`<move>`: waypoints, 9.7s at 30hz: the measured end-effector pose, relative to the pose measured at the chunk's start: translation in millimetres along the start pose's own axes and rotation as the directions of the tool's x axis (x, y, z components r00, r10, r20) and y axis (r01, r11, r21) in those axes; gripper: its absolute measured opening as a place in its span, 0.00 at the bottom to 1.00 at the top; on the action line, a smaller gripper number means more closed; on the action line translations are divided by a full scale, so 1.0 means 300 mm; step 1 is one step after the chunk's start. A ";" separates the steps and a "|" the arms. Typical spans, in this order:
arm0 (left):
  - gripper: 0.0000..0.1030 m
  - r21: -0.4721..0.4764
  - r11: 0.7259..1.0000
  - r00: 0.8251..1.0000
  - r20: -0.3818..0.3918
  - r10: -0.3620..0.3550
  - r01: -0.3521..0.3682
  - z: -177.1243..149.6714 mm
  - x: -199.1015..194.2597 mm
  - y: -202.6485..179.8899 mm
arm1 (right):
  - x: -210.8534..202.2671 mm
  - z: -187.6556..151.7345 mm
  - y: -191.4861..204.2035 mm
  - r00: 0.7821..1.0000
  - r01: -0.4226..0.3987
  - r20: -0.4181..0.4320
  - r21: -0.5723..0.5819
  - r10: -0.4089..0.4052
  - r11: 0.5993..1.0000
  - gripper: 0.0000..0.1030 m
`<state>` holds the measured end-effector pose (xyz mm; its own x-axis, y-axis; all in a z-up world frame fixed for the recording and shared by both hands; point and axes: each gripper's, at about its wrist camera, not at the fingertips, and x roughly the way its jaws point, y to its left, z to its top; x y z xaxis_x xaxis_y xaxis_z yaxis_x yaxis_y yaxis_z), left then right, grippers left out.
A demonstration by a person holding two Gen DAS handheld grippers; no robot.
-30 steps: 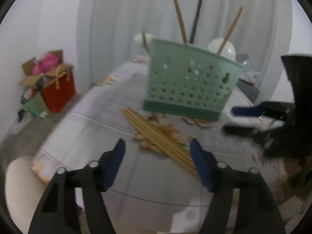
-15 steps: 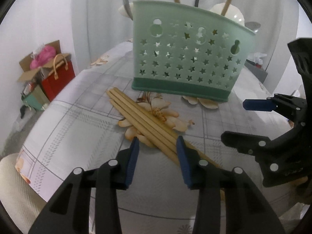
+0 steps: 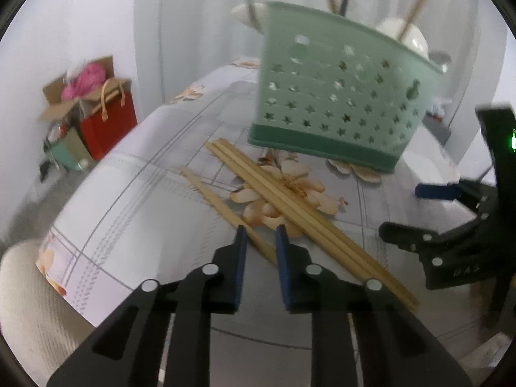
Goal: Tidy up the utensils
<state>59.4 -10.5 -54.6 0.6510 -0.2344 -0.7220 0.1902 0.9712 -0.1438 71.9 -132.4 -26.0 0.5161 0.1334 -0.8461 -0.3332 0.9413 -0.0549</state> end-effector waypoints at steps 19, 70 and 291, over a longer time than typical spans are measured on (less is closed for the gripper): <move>0.10 -0.186 0.980 0.997 -0.009 -0.077 0.074 -0.002 0.005 0.115 | -0.091 0.040 0.171 0.989 0.005 0.138 -0.346 0.046 0.938 0.50; 0.09 -0.043 0.989 0.986 -0.093 0.139 -0.143 0.049 0.059 0.028 | -0.057 0.085 0.110 0.986 -0.166 -0.029 -0.211 0.164 0.963 0.05; 0.00 -0.238 0.933 0.947 -0.110 -0.302 0.270 -0.008 0.006 0.047 | -0.235 -0.111 0.020 0.978 -0.201 -0.080 -0.116 0.192 0.973 0.04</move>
<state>61.6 3.0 -59.5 0.4781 -0.5107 -0.7145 0.1788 0.8531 -0.4901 7.1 -146.5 15.6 0.3780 0.2867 -0.8803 -0.5193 0.8529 0.0547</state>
